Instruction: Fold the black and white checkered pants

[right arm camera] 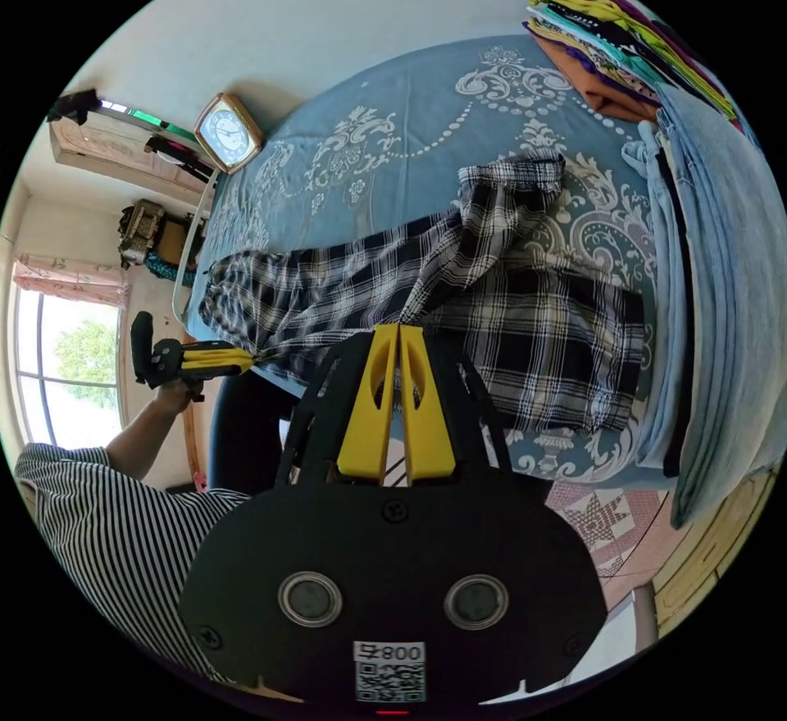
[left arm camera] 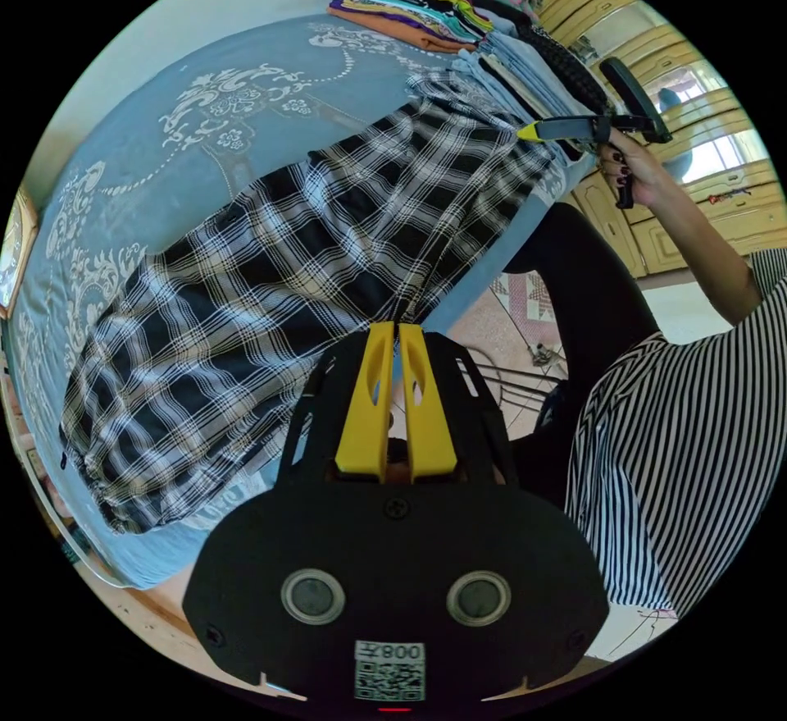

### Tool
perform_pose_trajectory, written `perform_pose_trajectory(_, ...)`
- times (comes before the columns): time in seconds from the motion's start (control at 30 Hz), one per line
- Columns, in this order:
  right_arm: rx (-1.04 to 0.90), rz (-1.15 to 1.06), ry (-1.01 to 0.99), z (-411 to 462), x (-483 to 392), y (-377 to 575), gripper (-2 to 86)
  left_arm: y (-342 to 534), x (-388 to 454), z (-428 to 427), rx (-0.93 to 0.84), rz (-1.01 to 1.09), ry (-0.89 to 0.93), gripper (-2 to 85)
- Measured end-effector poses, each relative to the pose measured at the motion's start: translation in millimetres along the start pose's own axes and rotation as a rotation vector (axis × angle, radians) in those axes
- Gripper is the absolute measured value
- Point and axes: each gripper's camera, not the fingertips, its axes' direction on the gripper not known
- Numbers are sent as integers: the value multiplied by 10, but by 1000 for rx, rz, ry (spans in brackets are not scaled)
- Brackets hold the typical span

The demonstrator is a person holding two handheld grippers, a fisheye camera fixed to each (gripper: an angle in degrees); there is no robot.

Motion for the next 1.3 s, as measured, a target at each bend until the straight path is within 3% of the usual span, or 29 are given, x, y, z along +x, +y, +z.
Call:
perform_pose_trajectory(0.6, -86, 10, 50, 79, -250, 608, 2, -525, -430, 1068, -79, -111, 84, 18)
perform_pose_trajectory(0.97, -58, 31, -52, -161, -381, 729, 2, -758, -801, 1343, 108, -238, 327, 40)
perform_pose_trajectory(1.3, 55, 73, 5, -827, -611, 866, 20, -1998, -737, 1749, 197, -47, 410, 67)
